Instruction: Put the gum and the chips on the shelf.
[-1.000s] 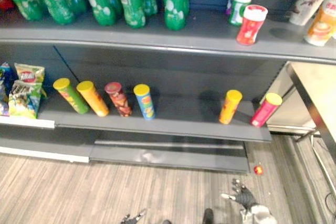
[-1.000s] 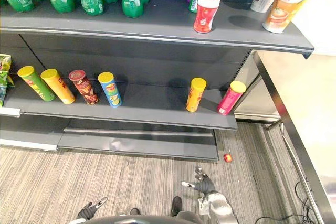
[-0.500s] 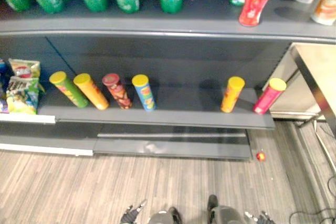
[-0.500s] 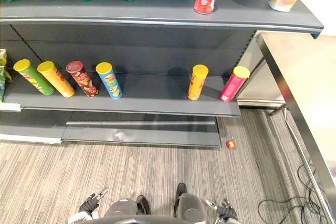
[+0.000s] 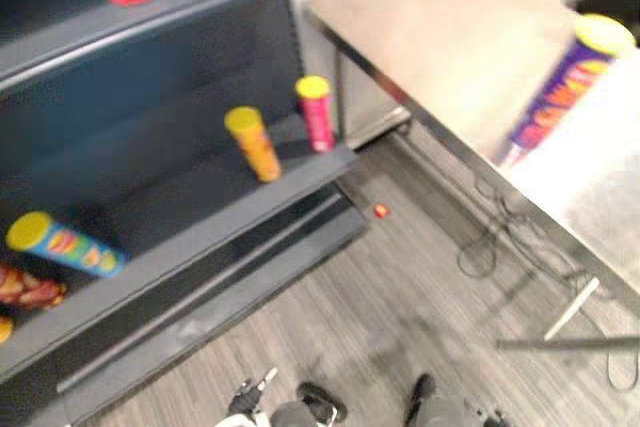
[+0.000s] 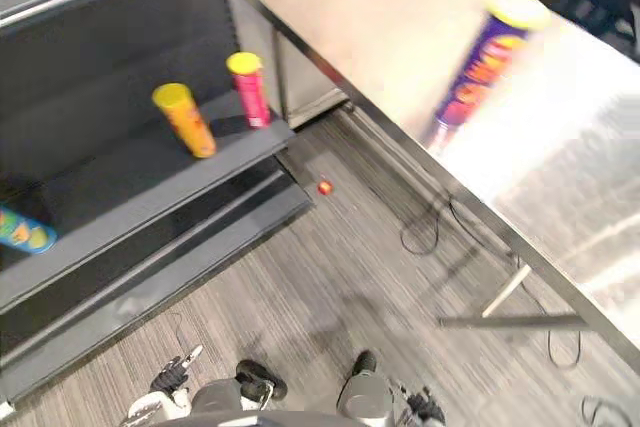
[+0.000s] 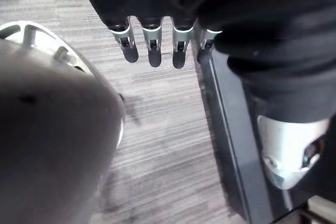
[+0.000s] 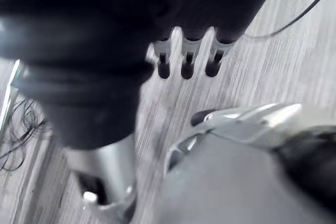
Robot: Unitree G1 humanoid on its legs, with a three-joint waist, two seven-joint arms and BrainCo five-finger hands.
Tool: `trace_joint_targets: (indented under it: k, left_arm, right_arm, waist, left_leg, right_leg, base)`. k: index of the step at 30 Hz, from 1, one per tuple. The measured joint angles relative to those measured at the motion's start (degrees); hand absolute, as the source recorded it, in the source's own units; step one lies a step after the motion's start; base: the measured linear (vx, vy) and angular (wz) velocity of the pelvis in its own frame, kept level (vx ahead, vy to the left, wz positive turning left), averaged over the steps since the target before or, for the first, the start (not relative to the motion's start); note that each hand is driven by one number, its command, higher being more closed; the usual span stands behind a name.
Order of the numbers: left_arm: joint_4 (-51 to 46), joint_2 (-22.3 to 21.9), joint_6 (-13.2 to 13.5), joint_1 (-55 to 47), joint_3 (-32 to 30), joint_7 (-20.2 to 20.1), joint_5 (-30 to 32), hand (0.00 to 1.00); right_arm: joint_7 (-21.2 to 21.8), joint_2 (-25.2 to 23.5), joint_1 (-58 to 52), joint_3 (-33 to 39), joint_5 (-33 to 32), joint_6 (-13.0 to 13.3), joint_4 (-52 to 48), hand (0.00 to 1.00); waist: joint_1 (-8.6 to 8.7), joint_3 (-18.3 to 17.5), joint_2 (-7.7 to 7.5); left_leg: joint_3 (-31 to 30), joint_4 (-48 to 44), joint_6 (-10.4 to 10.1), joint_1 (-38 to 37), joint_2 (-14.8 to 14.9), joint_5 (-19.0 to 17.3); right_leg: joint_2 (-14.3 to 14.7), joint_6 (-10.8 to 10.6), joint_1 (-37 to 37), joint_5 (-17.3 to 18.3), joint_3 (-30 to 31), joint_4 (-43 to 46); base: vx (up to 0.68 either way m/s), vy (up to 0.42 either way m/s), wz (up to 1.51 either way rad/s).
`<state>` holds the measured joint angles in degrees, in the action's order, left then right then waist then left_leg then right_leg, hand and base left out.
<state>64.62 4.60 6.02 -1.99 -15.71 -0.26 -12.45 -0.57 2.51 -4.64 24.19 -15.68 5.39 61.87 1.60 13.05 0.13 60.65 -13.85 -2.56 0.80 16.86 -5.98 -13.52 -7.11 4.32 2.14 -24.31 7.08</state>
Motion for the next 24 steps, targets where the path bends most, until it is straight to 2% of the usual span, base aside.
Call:
trace_joint_targets:
  k: [4,6,9,11,14,16,18,19,20,21,22,24]
  left_arm:
    - [0.61,-1.79,-0.01,0.02,-0.44,-0.03,0.03,0.0]
    - [0.2,-2.29,0.0,0.14,-0.45,-0.02,0.13,0.0]
    - [0.06,-2.19,-0.02,0.08,-1.36,0.11,0.42,0.0]
    - [-0.24,-2.19,-0.13,-0.01,-2.09,0.19,2.72,0.0]
    - [-0.71,-2.08,-0.43,0.27,-2.7,0.39,4.3,0.0]
    - [-0.99,-1.98,-0.42,0.51,-2.82,0.44,4.28,0.0]
    - [-1.39,-2.26,-0.37,0.16,-3.86,0.56,3.76,0.0]
    - [-2.07,-2.5,-0.28,0.03,-4.45,0.64,3.54,0.0]
    - [-2.34,-2.66,-0.26,-0.01,-5.14,0.61,3.54,0.0]
    - [-2.85,-3.04,0.33,-0.6,-6.17,0.48,1.17,0.0]
    - [-3.17,-3.37,0.56,-0.56,-5.95,0.22,-1.03,0.0]
    - [-2.98,-4.02,0.87,-0.92,-4.3,-0.09,-2.72,0.0]
  right_arm:
    - [0.3,1.29,0.18,0.04,0.0,0.0,0.81,0.0]
    - [0.31,1.54,0.71,0.25,0.0,0.08,0.81,0.0]
    - [0.14,1.28,0.89,1.71,-0.01,0.06,0.95,0.0]
    - [-0.15,0.97,0.91,2.65,-0.02,0.11,0.94,0.0]
    - [-0.09,0.67,1.42,2.84,-0.06,0.24,0.99,0.0]
    - [-0.11,0.17,1.26,3.79,-0.23,0.28,1.71,0.0]
    - [-0.08,-0.45,0.67,4.62,-0.79,0.3,2.02,0.0]
    - [-0.1,-0.27,0.35,4.69,-0.93,0.43,1.93,0.0]
    - [-0.1,-0.21,0.18,4.67,-1.2,0.53,1.85,0.0]
    - [-0.03,-0.08,-0.34,4.49,-1.45,0.8,1.61,0.0]
    - [-0.03,0.28,-0.06,4.56,-2.35,0.94,1.69,0.0]
    - [0.07,1.67,0.22,4.52,-2.43,0.96,2.12,0.0]
  waist:
    - [-0.05,-0.57,1.19]
    - [0.14,-0.74,1.48]
    - [0.88,-0.67,1.22]
    - [1.42,-0.66,1.2]
    - [1.59,-0.24,1.35]
    - [1.54,0.67,0.96]
    - [1.49,0.99,1.16]
    - [1.46,1.32,1.75]
    - [1.39,1.47,2.01]
    - [1.22,1.78,1.67]
    - [1.23,1.78,2.16]
    - [1.13,1.82,2.35]
  left_leg:
    - [0.01,5.57,-2.55,-3.43,1.09,4.97]
    - [0.1,7.62,-2.83,-3.51,0.84,6.59]
    - [0.37,9.91,-3.0,-4.07,0.29,8.04]
    - [0.81,9.7,-3.0,-4.23,0.33,8.12]
    - [2.52,8.26,-2.96,-4.53,1.15,8.03]
    - [3.0,2.48,-2.22,-5.27,3.86,7.17]
    - [1.75,-9.22,-1.83,-5.26,10.25,6.73]
    - [-1.47,-13.45,-0.43,-5.12,12.67,7.3]
    - [-5.14,-15.7,1.1,-4.53,13.56,8.11]
    - [-16.44,-20.64,3.22,-0.66,14.12,10.69]
    - [-27.47,-22.83,-1.39,2.6,10.64,4.98]
    - [-34.42,-21.6,-2.23,4.61,5.07,-0.4]
  right_leg:
    - [4.12,1.16,-1.71,0.55,0.68,-1.34]
    - [4.98,1.54,-1.53,0.56,0.99,-1.94]
    - [5.55,2.15,-1.48,0.64,1.34,-2.2]
    - [5.4,2.83,-1.05,1.07,1.82,-1.4]
    - [5.15,4.01,1.73,2.85,3.12,2.96]
    - [5.04,4.5,1.36,4.81,4.08,5.41]
    - [6.06,5.54,0.44,6.8,5.64,7.35]
    - [6.89,6.13,0.14,7.65,6.54,8.16]
    - [7.43,6.45,-0.09,8.25,7.83,8.69]
    - [8.3,7.2,-0.71,9.2,10.15,9.03]
    - [8.05,7.91,-0.69,9.58,12.74,8.94]
    - [7.92,8.32,-0.77,9.27,16.45,8.26]
  base:
    - [-0.03,-0.224,-0.25]
    - [-0.05,-0.121,-0.11]
    - [-0.04,-0.049,-0.04]
    - [-0.01,-0.009,-0.09]
    - [-0.01,-0.024,-0.31]
    - [0.03,-0.076,-0.23]
    - [0.01,-0.137,-0.45]
    - [-0.02,-0.128,-0.5]
    - [-0.02,-0.099,-0.73]
    - [0.02,-0.062,-0.93]
    - [0.06,-0.014,-1.0]
    - [0.09,0.036,-1.03]
